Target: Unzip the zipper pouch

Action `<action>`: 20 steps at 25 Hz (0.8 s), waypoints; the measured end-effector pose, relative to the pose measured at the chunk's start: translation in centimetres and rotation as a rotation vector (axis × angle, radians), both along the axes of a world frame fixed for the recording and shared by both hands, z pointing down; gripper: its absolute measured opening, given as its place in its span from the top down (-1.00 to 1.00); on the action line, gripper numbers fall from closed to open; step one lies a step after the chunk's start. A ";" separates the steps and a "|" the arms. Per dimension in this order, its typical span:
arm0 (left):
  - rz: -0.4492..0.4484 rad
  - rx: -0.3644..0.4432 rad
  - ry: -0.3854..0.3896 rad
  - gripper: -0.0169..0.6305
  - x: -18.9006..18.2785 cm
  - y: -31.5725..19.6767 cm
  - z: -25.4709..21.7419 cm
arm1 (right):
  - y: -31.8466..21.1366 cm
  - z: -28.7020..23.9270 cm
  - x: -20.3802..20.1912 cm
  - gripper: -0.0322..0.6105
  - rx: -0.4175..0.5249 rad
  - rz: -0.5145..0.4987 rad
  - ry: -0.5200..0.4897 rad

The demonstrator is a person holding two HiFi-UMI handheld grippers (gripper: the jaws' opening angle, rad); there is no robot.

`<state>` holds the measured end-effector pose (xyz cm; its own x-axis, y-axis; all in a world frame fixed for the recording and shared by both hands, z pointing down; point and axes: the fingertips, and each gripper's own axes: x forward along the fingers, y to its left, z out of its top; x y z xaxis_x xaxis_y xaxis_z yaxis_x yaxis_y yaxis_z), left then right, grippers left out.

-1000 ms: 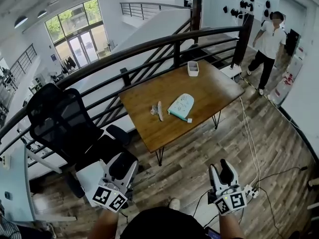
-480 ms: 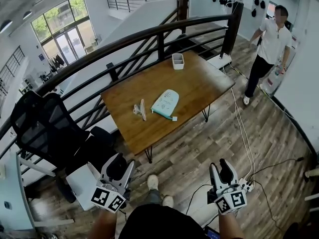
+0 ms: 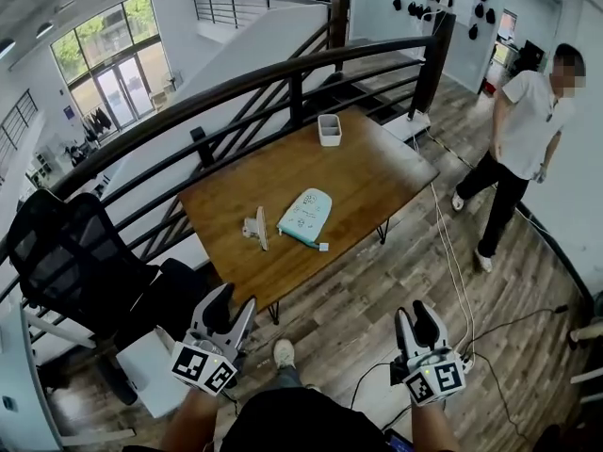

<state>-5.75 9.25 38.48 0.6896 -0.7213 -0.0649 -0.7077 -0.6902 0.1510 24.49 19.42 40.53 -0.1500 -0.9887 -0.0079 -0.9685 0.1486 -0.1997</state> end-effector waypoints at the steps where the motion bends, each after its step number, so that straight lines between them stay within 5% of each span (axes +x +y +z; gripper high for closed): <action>1: 0.006 -0.002 -0.003 0.33 0.1 -0.8 0.1 | -0.8 0.0 0.0 0.42 -0.003 0.004 -0.003; 20: 0.063 -0.013 -0.042 0.40 -2.1 -15.0 2.5 | -16.1 1.2 -5.7 0.45 -0.047 -0.063 0.035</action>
